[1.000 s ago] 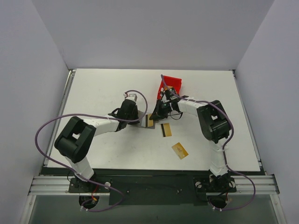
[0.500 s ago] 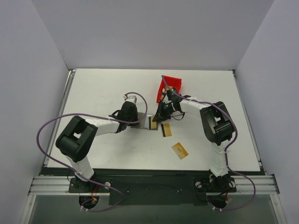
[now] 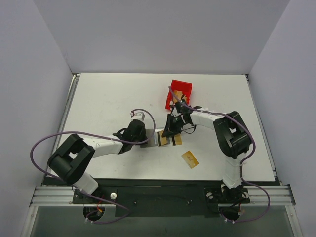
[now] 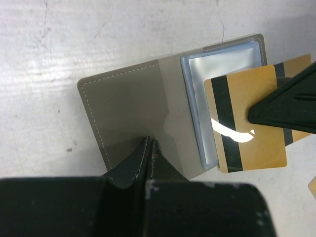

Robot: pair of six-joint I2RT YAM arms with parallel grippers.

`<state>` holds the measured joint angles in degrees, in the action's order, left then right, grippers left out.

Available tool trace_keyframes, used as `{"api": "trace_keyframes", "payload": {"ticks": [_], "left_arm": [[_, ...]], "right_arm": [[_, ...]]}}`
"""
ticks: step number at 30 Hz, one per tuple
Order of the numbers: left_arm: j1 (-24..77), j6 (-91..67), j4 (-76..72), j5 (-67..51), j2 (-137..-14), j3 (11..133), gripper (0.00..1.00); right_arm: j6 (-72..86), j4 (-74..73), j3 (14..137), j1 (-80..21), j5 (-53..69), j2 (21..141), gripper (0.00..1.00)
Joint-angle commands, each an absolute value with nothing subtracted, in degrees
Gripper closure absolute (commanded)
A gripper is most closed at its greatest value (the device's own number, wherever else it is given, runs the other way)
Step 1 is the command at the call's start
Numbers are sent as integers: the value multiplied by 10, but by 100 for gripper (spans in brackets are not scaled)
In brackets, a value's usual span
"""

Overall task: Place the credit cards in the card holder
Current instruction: Insert the credit card into the card holder.

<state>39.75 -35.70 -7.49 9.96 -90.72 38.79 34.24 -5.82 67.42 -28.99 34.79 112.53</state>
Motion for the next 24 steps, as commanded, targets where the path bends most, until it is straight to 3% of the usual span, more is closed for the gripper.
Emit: {"api": "trace_keyframes", "payload": {"ticks": [1,7,24], "left_arm": [[411,-386,23,107,-874,370,100],[410,-360,18,128,-855,423,100],[411,-333,-55,60,-969,463,100]], "right_arm": [[328,-115,641,-312,304,1110,100],[338,-111,642,-322,316,1098,100],[359,-79,641,-319,335,1032,100]]}}
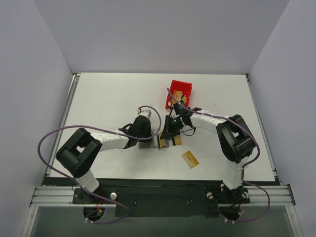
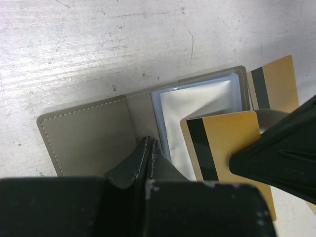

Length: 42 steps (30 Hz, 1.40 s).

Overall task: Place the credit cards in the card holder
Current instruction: Insert the credit card into the card holder.

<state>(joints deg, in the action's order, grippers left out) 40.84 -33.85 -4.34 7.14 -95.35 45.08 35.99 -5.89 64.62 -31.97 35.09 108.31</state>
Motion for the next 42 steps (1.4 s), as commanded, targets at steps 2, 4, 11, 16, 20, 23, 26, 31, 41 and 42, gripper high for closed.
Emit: {"api": "trace_keyframes", "payload": {"ticks": [2,4,11,16,20,23,26,31,41,42], "left_arm": [[410,-334,-55,60,-970,459,100],[410,-333,-54,63,-969,458,100],[410,-325,-47,68,-962,468,100],[410,-321,-43,68,-954,476,100],[410,-314,-37,64,-945,497,100],[411,-306,-39,56,-940,509,100],[410,-295,-40,41,-937,529,100],[410,-277,-67,0,-934,548,100],[440,-253,-87,-78,-971,554,100],[444,-252,-80,-78,-972,553,100]], "right_arm": [[362,-80,640,-311,332,1019,100],[363,-89,641,-294,333,1013,100],[327,-161,652,-259,309,1008,100],[300,-201,666,-258,280,1020,100],[297,-210,670,-260,263,1029,100],[296,-212,671,-262,260,1036,100],[295,-214,676,-265,255,1041,100],[294,-222,684,-272,234,1050,100],[294,-221,684,-272,229,1063,100],[294,-221,683,-272,228,1063,100]]}}
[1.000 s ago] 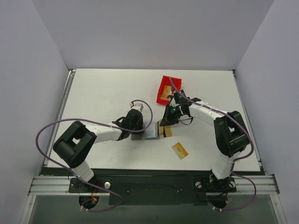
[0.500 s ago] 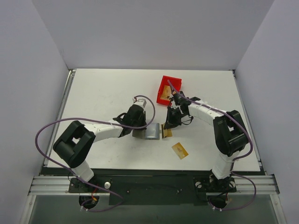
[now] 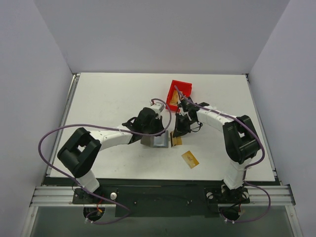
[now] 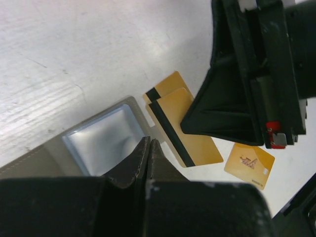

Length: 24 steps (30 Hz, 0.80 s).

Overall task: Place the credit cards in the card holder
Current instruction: Insert the credit card into the card holder.

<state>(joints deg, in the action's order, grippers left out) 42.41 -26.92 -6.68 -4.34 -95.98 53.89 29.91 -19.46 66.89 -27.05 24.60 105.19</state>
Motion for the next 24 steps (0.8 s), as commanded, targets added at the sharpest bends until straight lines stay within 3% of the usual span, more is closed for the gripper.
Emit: {"api": "trace_keyframes", "payload": {"ticks": [1,24], "left_arm": [[450,-256,-78,-79,-973,546,100],[432,-261,-23,-21,-1029,532,100]], "right_arm": [[294,-221,682,-274,229,1063,100],[290,-224,678,-272,211,1074,100]]}}
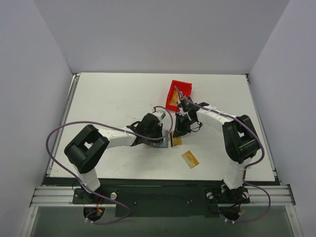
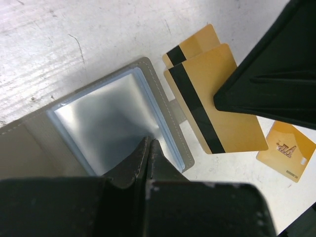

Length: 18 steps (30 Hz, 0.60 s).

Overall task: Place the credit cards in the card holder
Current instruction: Insert the credit card into the card holder.

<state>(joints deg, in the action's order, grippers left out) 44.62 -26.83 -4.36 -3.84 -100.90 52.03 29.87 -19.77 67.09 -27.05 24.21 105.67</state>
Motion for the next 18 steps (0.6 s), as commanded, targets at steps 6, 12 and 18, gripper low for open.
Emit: {"api": "trace_keyframes", "payload": {"ticks": [6,12,18], "left_arm": [[432,-247,48,32,-1026,537,100],[430,-245,89,56,-1008,526,100],[428,-244,116,76,-999,517,100]], "right_arm": [[289,-224,676,-272,207,1077,100],[288,-225,675,-272,204,1081,100],[287,-224,676,-271,201,1083,100]]}}
